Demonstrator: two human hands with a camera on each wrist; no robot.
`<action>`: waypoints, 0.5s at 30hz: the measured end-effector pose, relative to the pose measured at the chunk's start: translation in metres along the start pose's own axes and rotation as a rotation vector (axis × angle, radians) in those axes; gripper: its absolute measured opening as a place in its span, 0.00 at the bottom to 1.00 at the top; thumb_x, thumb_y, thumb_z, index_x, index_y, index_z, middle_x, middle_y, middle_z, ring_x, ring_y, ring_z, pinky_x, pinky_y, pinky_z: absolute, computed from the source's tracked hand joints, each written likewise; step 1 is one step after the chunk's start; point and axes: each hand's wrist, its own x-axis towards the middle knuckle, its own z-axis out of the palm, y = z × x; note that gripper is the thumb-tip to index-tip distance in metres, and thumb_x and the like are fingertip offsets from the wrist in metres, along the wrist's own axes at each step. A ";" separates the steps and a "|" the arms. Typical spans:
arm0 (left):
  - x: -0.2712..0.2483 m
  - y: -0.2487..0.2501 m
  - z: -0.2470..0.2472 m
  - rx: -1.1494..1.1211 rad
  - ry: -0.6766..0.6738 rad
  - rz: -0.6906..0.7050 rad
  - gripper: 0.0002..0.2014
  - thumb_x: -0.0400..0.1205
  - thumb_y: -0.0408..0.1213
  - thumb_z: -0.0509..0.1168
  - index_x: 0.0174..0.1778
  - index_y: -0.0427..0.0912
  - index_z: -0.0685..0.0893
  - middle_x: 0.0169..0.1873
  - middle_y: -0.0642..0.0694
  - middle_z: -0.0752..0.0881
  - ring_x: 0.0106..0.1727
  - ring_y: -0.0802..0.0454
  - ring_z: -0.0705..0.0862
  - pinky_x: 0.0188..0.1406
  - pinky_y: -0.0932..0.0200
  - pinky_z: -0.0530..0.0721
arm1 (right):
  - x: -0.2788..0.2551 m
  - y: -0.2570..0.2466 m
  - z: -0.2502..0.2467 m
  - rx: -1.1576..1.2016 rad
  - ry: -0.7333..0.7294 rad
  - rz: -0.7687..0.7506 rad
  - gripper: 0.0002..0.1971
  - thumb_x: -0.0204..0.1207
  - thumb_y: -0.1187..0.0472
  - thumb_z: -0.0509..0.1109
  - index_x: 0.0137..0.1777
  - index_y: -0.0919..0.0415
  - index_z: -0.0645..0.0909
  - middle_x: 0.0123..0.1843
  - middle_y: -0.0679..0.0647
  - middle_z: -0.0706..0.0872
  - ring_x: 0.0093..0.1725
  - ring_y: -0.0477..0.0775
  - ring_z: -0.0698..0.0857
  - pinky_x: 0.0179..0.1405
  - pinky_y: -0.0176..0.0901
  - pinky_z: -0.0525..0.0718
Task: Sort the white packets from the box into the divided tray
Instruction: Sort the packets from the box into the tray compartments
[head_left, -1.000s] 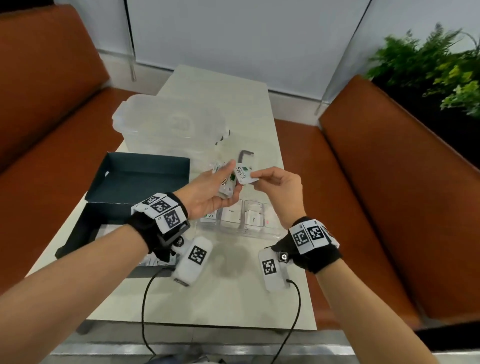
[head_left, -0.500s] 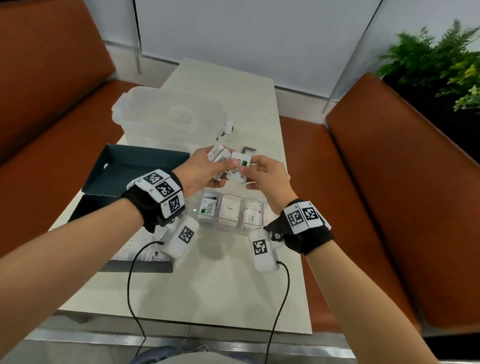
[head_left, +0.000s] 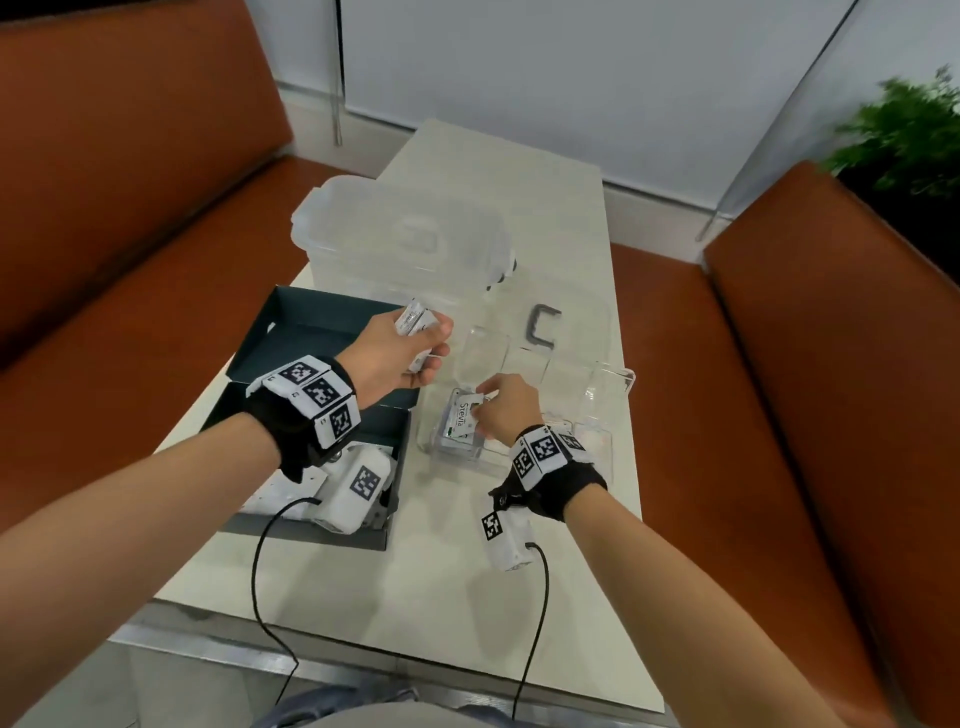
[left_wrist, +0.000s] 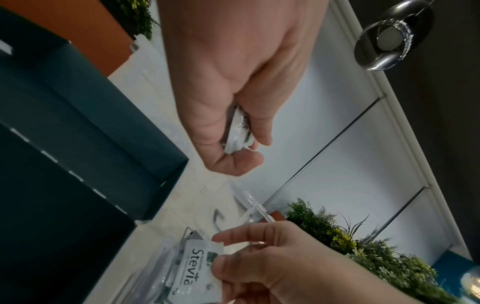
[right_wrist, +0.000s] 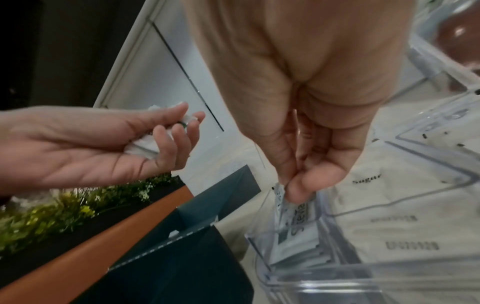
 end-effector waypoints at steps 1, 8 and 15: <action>0.000 0.000 -0.001 -0.003 -0.001 -0.001 0.13 0.83 0.38 0.68 0.62 0.37 0.82 0.40 0.43 0.83 0.34 0.54 0.80 0.34 0.64 0.84 | 0.001 0.000 0.003 -0.027 -0.006 -0.008 0.15 0.74 0.73 0.68 0.61 0.67 0.80 0.55 0.69 0.87 0.52 0.65 0.88 0.55 0.55 0.86; -0.001 0.000 -0.007 -0.026 -0.006 -0.014 0.12 0.83 0.39 0.68 0.59 0.38 0.82 0.40 0.42 0.82 0.34 0.54 0.79 0.33 0.64 0.84 | 0.002 -0.002 0.012 -0.182 -0.021 -0.015 0.19 0.74 0.69 0.73 0.63 0.68 0.73 0.60 0.66 0.81 0.55 0.66 0.85 0.53 0.51 0.85; -0.001 0.007 -0.005 -0.109 -0.040 -0.098 0.14 0.86 0.46 0.63 0.59 0.40 0.82 0.38 0.43 0.83 0.35 0.53 0.81 0.34 0.63 0.85 | -0.006 -0.003 0.023 -0.462 0.007 -0.088 0.23 0.76 0.70 0.70 0.67 0.67 0.63 0.58 0.66 0.81 0.53 0.67 0.85 0.43 0.51 0.80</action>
